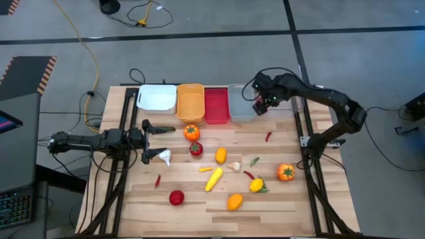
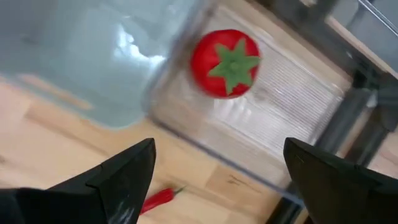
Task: Sort produce into baskets
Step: Put the orange tomato into the transparent bin
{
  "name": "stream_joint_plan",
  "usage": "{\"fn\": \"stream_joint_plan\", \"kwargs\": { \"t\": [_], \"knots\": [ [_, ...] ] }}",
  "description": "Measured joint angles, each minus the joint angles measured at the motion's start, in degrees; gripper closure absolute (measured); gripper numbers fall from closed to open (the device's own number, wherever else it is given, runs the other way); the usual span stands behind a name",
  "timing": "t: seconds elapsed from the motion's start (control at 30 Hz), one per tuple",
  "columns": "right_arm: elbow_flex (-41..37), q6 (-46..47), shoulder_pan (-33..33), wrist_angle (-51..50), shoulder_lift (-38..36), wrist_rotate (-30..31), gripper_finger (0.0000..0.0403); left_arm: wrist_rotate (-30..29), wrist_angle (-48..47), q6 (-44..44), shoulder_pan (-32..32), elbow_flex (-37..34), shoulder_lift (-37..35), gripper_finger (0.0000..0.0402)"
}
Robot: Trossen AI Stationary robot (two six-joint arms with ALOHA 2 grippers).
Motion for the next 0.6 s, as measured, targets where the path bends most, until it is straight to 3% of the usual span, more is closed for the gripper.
{"fn": "stream_joint_plan", "kwargs": {
  "t": [0.3,0.6],
  "knots": [
    [0.2,0.1,7.6,-0.5,0.0,-7.9,0.0021,0.0,0.0,0.0,0.0,0.0,0.0,0.0036],
    [0.2,0.3,13.7,-0.7,0.0,-9.7,0.0021,0.0,0.0,0.0,0.0,0.0,0.0,0.0036]
  ]
}}
